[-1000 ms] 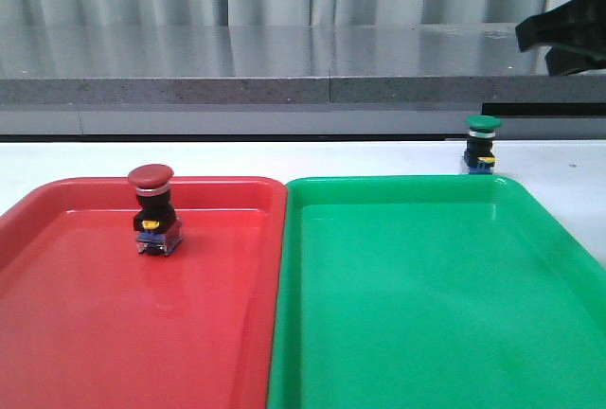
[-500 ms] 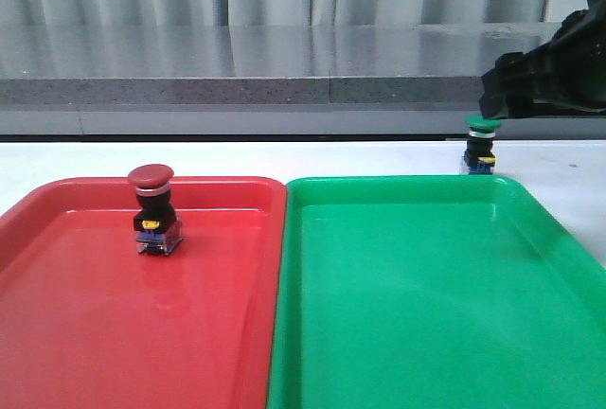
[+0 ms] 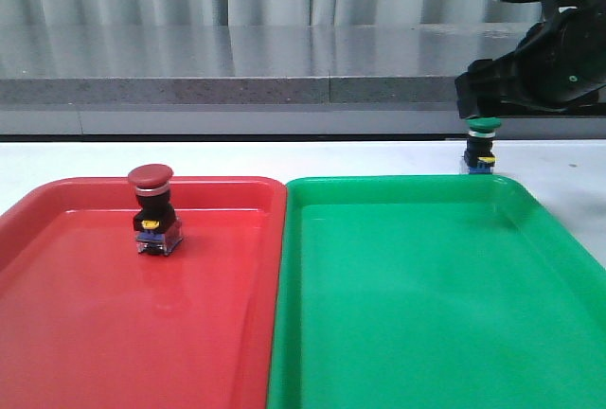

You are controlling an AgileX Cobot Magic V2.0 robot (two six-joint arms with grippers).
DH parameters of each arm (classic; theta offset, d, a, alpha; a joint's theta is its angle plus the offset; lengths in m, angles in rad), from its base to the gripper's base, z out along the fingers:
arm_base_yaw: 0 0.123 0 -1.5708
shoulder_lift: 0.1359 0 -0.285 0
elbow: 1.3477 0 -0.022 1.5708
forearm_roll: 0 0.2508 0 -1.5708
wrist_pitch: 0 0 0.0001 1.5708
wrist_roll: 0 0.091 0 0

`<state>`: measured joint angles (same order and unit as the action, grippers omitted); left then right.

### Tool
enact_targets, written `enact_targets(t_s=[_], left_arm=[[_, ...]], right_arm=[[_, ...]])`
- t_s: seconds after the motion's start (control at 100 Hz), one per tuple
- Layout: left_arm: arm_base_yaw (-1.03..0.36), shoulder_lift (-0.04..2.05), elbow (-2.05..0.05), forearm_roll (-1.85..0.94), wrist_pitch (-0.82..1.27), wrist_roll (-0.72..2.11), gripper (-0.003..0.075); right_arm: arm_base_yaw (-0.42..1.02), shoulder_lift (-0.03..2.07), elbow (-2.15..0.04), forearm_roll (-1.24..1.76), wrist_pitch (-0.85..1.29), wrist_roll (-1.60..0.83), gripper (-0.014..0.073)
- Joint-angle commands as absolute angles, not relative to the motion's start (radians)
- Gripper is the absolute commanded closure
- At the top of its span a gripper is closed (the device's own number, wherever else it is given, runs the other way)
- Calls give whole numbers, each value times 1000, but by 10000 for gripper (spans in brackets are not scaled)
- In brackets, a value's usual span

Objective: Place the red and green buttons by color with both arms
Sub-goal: 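Move the right gripper down over the green button, then close the right gripper on the green button and lift it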

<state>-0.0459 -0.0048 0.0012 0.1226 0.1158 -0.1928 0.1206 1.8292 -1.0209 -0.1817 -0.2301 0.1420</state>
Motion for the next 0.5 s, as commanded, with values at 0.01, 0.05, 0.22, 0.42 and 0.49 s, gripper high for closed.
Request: enact_targets(t_s=[0.01, 0.05, 0.22, 0.42, 0.49], left_arm=[[-44, -38, 25, 118, 41, -201, 739], [-44, -38, 25, 118, 41, -201, 739], [-44, -38, 25, 118, 41, -201, 739], [-44, -38, 25, 118, 41, -201, 739], [-44, -38, 25, 118, 41, -201, 739]], right_arm=[[120, 1814, -1093, -178, -263, 134, 1], [120, 1829, -1111, -178, -248, 134, 1], [120, 1880, -1183, -178, -203, 134, 1], [120, 1926, -1224, -178, -173, 134, 2], [120, 1932, -1228, -178, -172, 134, 2]])
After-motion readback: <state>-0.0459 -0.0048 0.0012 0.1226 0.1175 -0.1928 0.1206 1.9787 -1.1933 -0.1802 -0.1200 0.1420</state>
